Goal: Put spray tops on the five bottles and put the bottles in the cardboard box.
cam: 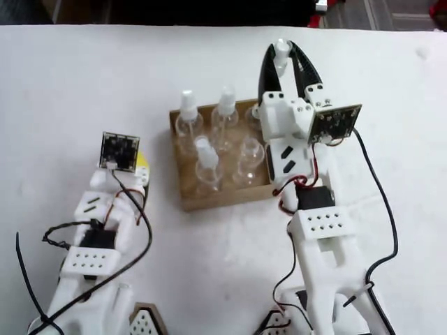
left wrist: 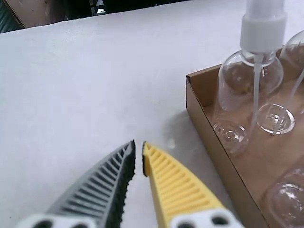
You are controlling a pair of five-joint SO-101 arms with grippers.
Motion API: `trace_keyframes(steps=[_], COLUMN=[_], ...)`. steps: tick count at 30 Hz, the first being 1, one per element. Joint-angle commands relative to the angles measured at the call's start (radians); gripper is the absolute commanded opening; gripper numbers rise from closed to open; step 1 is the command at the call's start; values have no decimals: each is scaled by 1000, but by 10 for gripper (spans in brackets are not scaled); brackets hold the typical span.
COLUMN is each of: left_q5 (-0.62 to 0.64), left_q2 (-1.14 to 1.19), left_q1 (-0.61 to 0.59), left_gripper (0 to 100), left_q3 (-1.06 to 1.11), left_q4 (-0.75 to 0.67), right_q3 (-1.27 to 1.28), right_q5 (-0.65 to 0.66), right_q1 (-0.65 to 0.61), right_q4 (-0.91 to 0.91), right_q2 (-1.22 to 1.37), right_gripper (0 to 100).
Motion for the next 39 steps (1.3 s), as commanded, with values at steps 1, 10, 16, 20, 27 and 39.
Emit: trace_keyframes(steps=[1, 10, 16, 20, 27, 39], left_q5=[-11, -11, -11, -11, -11, -11], left_q2=[-1, -1, -1, -1, -1, -1], left_q1=[13, 13, 13, 13, 13, 13], left_gripper=[35, 35, 35, 35, 35, 35], left_q3=[-9, -9, -9, -9, -9, -9], left_q4=[-31, -31, -31, -31, -31, -31], right_q3=[-20, -20, -20, -18, 97, 112], right_q5=[3, 3, 3, 3, 9, 9], right_q1=[-2, 4, 4, 4, -4, -4], right_q4=[-31, -33, -33, -59, -412, -455], right_q2=[8, 130, 208, 274, 386, 476], right_gripper=[16, 16, 16, 16, 16, 16])
